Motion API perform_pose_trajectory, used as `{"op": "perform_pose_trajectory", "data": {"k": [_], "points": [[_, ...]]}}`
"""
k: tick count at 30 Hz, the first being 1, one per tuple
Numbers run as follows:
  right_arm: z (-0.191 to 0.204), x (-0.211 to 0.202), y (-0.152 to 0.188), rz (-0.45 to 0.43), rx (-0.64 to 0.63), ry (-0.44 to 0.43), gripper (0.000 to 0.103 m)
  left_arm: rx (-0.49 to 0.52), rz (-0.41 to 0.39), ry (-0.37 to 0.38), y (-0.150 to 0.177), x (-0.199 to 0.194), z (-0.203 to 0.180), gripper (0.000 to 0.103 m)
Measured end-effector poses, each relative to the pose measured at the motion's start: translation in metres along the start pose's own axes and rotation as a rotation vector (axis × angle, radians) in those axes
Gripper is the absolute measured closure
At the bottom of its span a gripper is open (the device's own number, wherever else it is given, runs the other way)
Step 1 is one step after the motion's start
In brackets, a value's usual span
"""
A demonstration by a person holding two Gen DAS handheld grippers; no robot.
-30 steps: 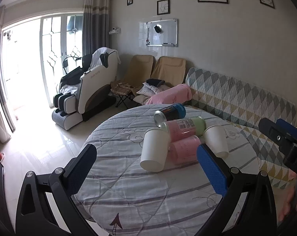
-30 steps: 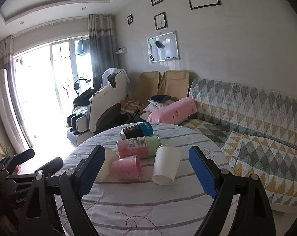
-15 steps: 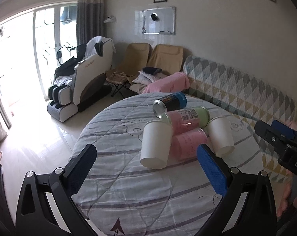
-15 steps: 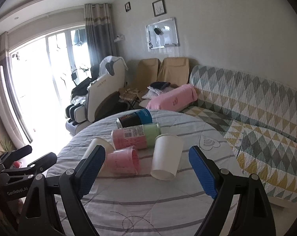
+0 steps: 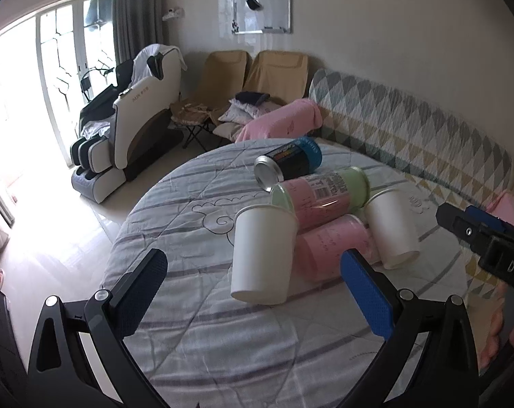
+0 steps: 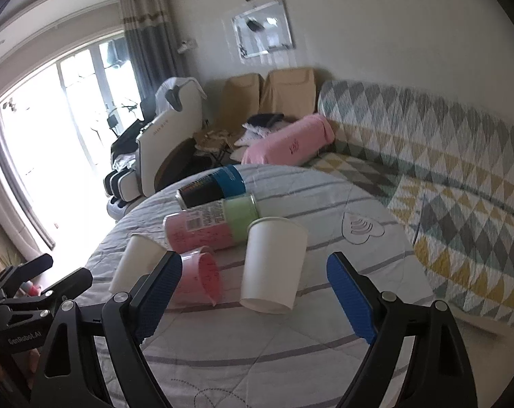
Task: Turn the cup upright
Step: 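Grasp one white paper cup with the left gripper while the right gripper grasps the other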
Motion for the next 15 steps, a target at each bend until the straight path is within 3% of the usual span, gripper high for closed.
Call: {"op": "perform_pose_trajectory", "data": {"k": [8, 15], "points": [[-0.010, 0.050, -0.019, 0.132, 0.076, -0.016, 0.015, -0.026, 0.090, -0.004, -0.020, 0.046, 0.010, 0.000], [-0.018, 0.082, -0.029, 0.189, 0.110, -0.018, 0.015, -0.034, 0.171, 0.014, -0.033, 0.086, 0.015, 0.000]]}}
Point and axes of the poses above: each gripper's, at about its wrist camera, not at the fingertips, and x roughly the way its jaws point, z to its left, y to its underside, the point moved 1 cm from there along x, roughly the way its jaws point, and after that the axes turned 12 degrees about z, right-handed, at the moved point
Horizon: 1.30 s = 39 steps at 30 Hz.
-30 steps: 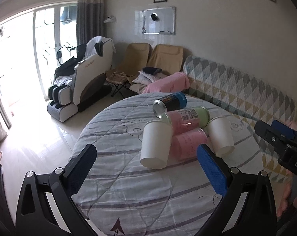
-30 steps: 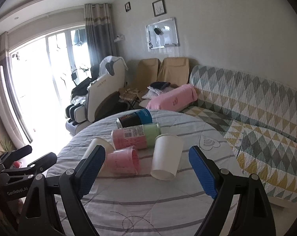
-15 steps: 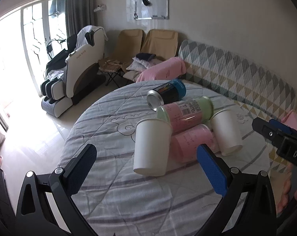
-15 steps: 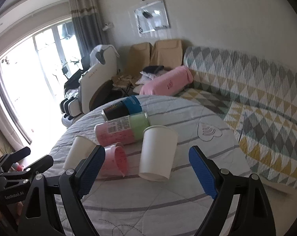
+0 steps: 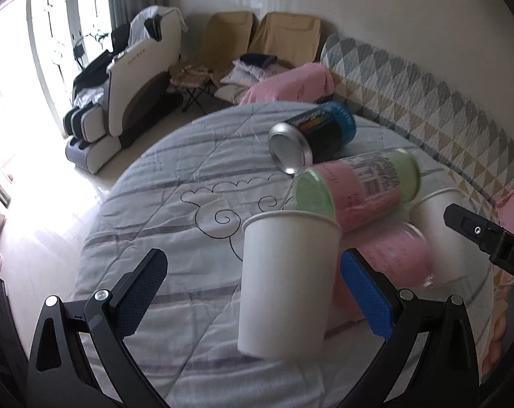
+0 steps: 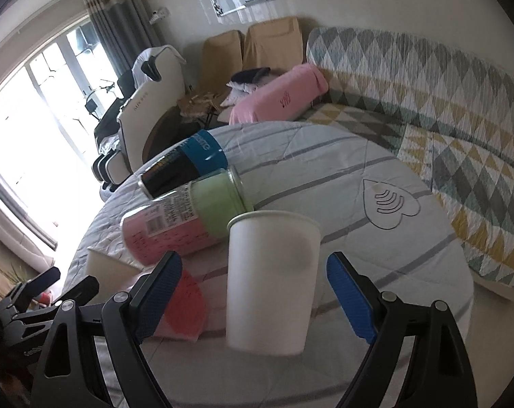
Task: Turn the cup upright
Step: 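Grasp one white paper cup with the left gripper while the right gripper grasps the other, then rotate the held cup rim-up with the left gripper while the right gripper rotates its cup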
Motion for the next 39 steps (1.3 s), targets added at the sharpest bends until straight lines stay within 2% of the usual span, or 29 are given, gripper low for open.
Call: {"op": "perform_pose_trajectory", "data": {"k": [4, 10, 13, 17, 19, 21, 22, 23, 24, 32, 39], "points": [[-0.004, 0.014, -0.007, 0.035, 0.022, -0.004, 0.015, -0.002, 0.034, 0.039, -0.006, 0.012, 0.000, 0.000], [-0.008, 0.032, -0.012, 0.088, 0.037, -0.044, 0.015, 0.025, 0.059, 0.050, -0.014, 0.022, -0.006, 0.000], [-0.008, 0.038, -0.014, 0.100, 0.040, -0.062, 0.015, 0.037, 0.068, 0.042, -0.018, 0.027, -0.009, 0.000], [-0.009, 0.040, -0.014, 0.100, 0.042, -0.083, 0.015, 0.029, 0.080, 0.068, -0.021, 0.033, -0.006, 0.000], [-0.010, 0.041, -0.014, 0.104, 0.038, -0.094, 0.020, 0.028, 0.076, 0.072, -0.020, 0.034, -0.004, 0.000], [-0.010, 0.044, -0.014, 0.111, 0.030, -0.098, 0.029, 0.025, 0.071, 0.082, -0.019, 0.033, -0.003, 0.008], [-0.010, 0.045, -0.014, 0.118, 0.029, -0.101, 0.029, 0.021, 0.071, 0.098, -0.019, 0.033, -0.001, 0.013], [-0.009, 0.045, -0.014, 0.114, 0.028, -0.109, 0.029, 0.015, 0.072, 0.105, -0.017, 0.033, 0.002, 0.025], [-0.009, 0.044, -0.013, 0.107, 0.022, -0.113, 0.029, 0.010, 0.070, 0.109, -0.018, 0.032, 0.004, 0.027], [0.002, 0.024, -0.011, 0.044, -0.036, -0.116, 0.029, -0.004, 0.000, 0.129, -0.012, 0.015, 0.012, 0.027], [0.011, 0.005, -0.014, -0.057, -0.097, -0.146, 0.029, 0.002, -0.118, 0.113, -0.007, -0.009, 0.018, 0.027]]}}
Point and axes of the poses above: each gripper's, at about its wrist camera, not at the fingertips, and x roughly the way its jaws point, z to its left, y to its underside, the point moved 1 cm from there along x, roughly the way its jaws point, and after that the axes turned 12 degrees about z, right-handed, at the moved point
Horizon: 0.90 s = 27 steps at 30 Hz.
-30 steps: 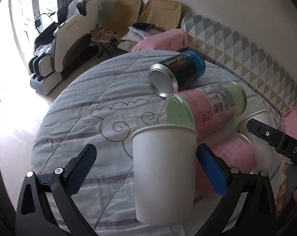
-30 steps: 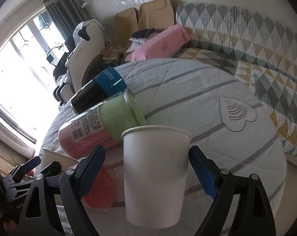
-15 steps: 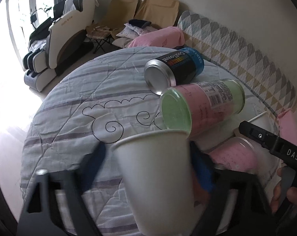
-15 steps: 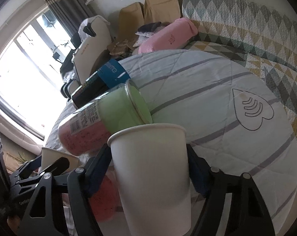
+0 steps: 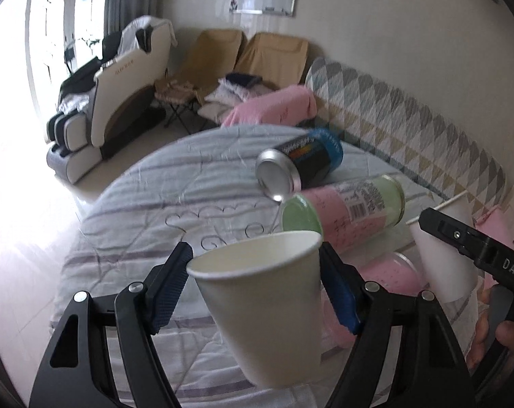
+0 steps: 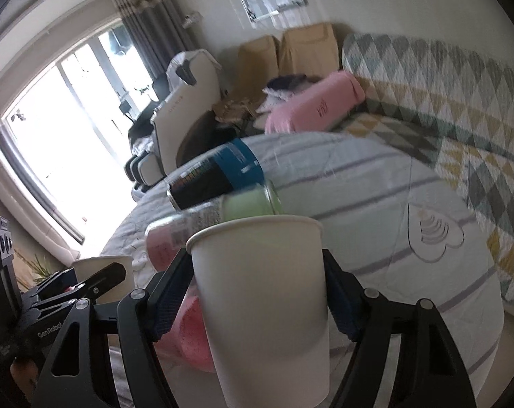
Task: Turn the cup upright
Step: 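Rotate the held cup rim-up with the left gripper while the right gripper rotates its cup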
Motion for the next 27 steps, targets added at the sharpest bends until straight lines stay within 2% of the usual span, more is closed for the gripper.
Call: {"op": "perform_pose_trajectory", "data": {"k": [3, 7, 11, 15, 17, 21, 23, 27], "points": [[0.003, 0.002, -0.001, -0.032, -0.036, 0.009, 0.029, 0.011, -0.036, 0.008, 0.003, -0.008, -0.003, 0.027], [-0.002, 0.006, 0.002, -0.063, -0.042, -0.001, 0.029, 0.056, -0.087, -0.039, 0.010, -0.015, -0.012, 0.027], [-0.007, 0.009, 0.003, -0.098, -0.062, -0.003, 0.029, 0.076, -0.084, -0.063, 0.017, -0.013, -0.018, 0.027], [-0.018, 0.011, 0.009, -0.114, -0.035, -0.052, 0.029, 0.085, -0.081, -0.080, 0.021, -0.014, -0.021, 0.027], [-0.020, 0.009, 0.009, -0.133, -0.045, -0.081, 0.029, 0.079, -0.082, -0.081, 0.020, -0.014, -0.020, 0.027], [-0.020, 0.006, 0.004, -0.175, -0.083, -0.084, 0.028, 0.065, -0.066, -0.070, 0.023, -0.014, -0.021, 0.027], [-0.023, 0.005, 0.002, -0.183, -0.081, -0.118, 0.028, 0.065, -0.058, -0.065, 0.024, -0.014, -0.022, 0.027], [-0.028, 0.007, 0.000, -0.172, -0.080, -0.127, 0.028, 0.070, -0.047, -0.064, 0.026, -0.012, -0.026, 0.027]]}}
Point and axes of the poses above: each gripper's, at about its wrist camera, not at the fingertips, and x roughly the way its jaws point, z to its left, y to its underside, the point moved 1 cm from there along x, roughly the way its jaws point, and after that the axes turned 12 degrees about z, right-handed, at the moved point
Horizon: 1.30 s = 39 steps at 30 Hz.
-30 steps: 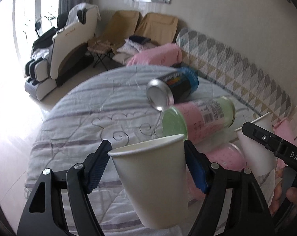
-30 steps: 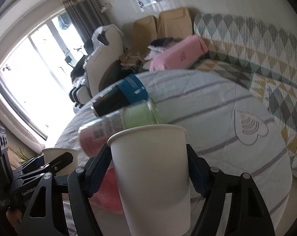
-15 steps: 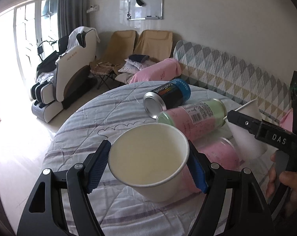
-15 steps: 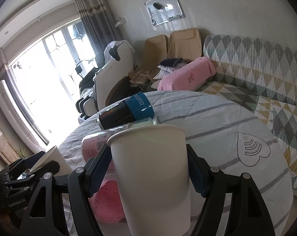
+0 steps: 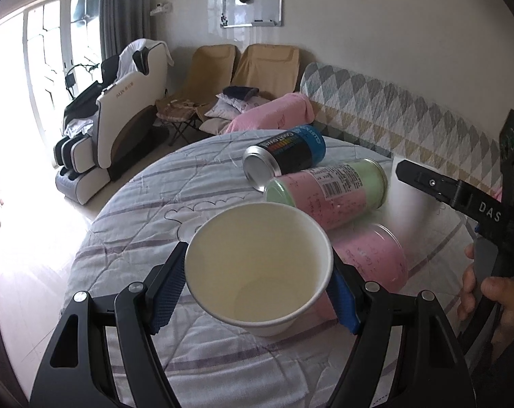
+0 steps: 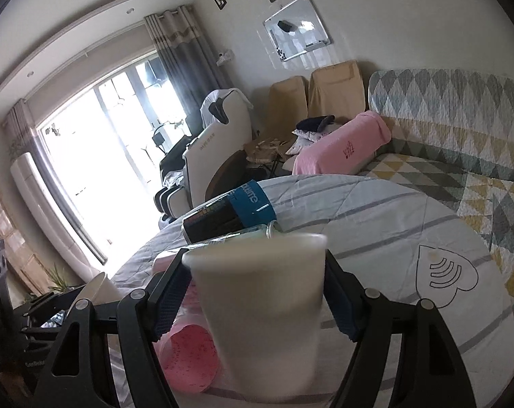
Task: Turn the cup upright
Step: 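Rotate the held cup rim-up with the left gripper while the right gripper rotates its cup, then lower the upright cup onto the table with the left gripper while the right gripper lowers its cup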
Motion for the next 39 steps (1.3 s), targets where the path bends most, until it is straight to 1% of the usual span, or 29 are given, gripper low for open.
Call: {"op": "perform_pose_trajectory", "data": {"k": [2, 9, 13, 20, 22, 24, 26, 30, 39], "points": [[-0.001, 0.001, 0.000, 0.011, 0.000, -0.004, 0.028, 0.002, 0.005, 0.000, 0.001, 0.000, -0.002, 0.027], [0.001, 0.001, 0.011, 0.050, -0.003, 0.035, 0.028, 0.000, 0.009, 0.008, 0.004, 0.001, -0.004, 0.026], [0.008, -0.001, 0.014, 0.056, -0.039, 0.066, 0.028, -0.018, 0.016, 0.028, 0.006, -0.001, -0.001, 0.020], [0.023, -0.005, 0.016, 0.060, -0.098, 0.101, 0.028, -0.012, 0.014, 0.022, 0.007, -0.003, -0.002, 0.017], [0.023, -0.006, 0.017, 0.068, -0.096, 0.097, 0.028, -0.008, 0.013, 0.020, 0.007, -0.006, -0.004, 0.016], [0.024, -0.007, 0.016, 0.072, -0.095, 0.093, 0.028, -0.010, 0.009, 0.021, 0.007, -0.008, -0.005, 0.012], [0.026, -0.008, 0.018, 0.076, -0.099, 0.092, 0.028, -0.009, -0.002, 0.019, 0.008, -0.011, -0.005, 0.010], [0.031, -0.009, 0.020, 0.089, -0.111, 0.087, 0.025, -0.007, -0.007, 0.019, 0.007, -0.015, -0.008, 0.010], [0.039, -0.019, 0.024, 0.090, -0.117, 0.090, 0.025, -0.004, -0.029, 0.006, 0.012, -0.031, -0.010, 0.010]]}}
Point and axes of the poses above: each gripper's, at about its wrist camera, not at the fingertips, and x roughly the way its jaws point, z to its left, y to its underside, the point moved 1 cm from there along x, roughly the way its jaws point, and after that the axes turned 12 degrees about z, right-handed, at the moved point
